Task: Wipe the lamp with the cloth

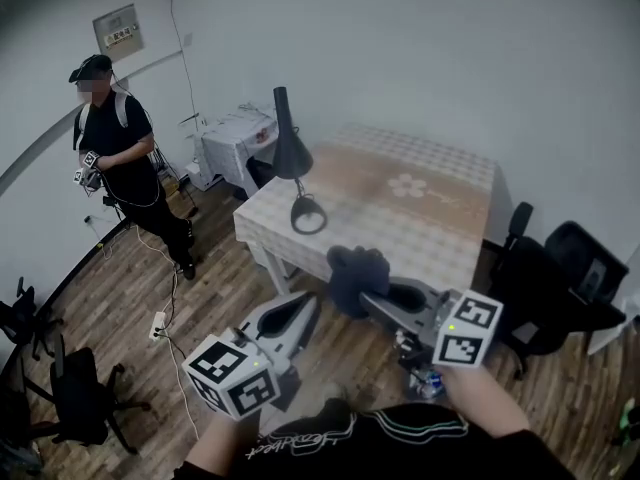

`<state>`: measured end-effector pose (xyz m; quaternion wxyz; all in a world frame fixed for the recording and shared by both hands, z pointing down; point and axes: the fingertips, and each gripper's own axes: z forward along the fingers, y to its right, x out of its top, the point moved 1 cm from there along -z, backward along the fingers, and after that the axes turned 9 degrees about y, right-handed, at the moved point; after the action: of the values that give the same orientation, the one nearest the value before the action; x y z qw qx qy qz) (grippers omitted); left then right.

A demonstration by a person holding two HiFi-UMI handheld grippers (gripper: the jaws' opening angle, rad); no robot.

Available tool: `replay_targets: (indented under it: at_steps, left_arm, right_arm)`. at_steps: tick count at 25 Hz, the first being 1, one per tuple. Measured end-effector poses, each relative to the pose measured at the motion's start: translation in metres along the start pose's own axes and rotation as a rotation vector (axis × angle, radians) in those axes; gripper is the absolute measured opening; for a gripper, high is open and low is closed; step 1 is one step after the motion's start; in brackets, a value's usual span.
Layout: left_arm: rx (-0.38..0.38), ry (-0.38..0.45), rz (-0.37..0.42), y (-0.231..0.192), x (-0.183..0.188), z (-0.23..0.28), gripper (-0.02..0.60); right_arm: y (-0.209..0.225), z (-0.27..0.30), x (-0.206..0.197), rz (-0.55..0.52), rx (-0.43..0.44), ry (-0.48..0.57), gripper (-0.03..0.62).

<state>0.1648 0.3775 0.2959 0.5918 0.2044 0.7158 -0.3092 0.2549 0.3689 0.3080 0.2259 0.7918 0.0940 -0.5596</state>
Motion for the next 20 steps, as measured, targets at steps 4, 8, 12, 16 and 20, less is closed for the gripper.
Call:
replay_targets:
  at_steps: [4,8,12,16,20]
  left_arm:
    - [-0.003,-0.008,-0.018,-0.018,-0.002,0.014,0.000]
    - [-0.013,-0.023,-0.028,-0.042,-0.001,0.032,0.000]
    - [-0.032,-0.030,-0.021,-0.079,0.002,0.058,0.000]
    - [-0.028,-0.036,-0.037,-0.124,0.004,0.086,0.000]
    - [-0.024,-0.026,-0.040,-0.176,0.013,0.112,0.000]
  right_arm:
    - [0.018,0.011,-0.001,0.008,0.000,-0.003,0.057]
    - [0.046,0.027,0.003,0.017,-0.026,0.000,0.057]
    - [0.084,0.052,0.003,0.020,-0.043,-0.001,0.057]
    - [0.128,0.082,0.001,0.035,-0.063,0.002,0.057]
    - [0.172,0.117,0.002,0.035,-0.081,-0.001,0.057]
